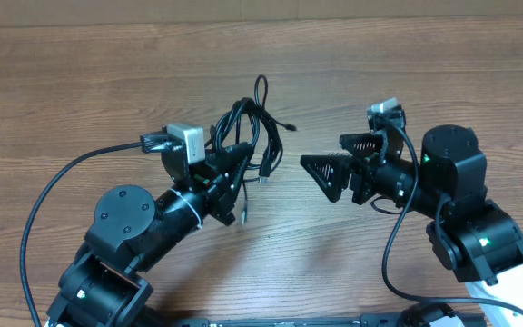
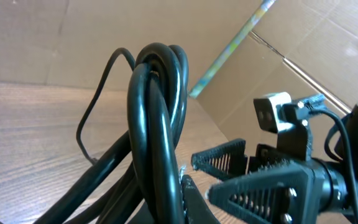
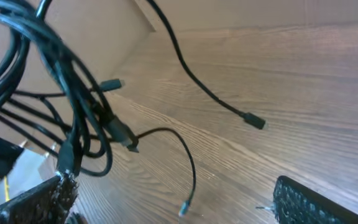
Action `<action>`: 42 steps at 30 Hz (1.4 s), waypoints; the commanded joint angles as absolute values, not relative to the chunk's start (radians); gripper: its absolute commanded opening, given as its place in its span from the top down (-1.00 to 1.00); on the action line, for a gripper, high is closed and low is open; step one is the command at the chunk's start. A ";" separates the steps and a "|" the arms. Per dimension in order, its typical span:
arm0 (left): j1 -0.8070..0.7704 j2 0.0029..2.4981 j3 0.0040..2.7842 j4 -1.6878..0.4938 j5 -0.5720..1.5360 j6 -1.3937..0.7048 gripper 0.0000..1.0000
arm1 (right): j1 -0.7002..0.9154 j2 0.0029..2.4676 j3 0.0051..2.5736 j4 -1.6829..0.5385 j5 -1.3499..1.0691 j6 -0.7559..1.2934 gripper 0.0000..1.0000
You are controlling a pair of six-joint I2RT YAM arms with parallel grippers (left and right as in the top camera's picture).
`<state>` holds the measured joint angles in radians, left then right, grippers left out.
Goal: Untangle cables
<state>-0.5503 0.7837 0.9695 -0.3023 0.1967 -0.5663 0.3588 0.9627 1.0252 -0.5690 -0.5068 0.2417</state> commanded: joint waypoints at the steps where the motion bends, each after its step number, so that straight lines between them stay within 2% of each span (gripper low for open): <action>1: -0.560 0.808 0.987 -0.286 0.204 -0.576 0.92 | 0.392 0.966 1.034 -0.559 -0.509 0.143 -1.00; 4: -0.599 0.842 0.987 -0.270 0.218 -0.632 0.92 | 0.427 0.994 1.034 -0.574 -0.402 0.128 -1.00; 13: -0.658 0.866 0.987 -0.228 0.207 -0.624 0.92 | 0.427 1.042 1.034 -0.570 -0.325 0.130 -0.99; 22: -0.669 0.878 0.987 -0.226 0.308 -0.633 0.92 | 0.427 1.042 1.034 -0.532 -0.321 0.141 -0.99; 42: -0.754 0.954 0.986 -0.183 0.342 -0.636 0.92 | 0.427 1.042 1.034 -0.499 -0.292 0.240 -1.00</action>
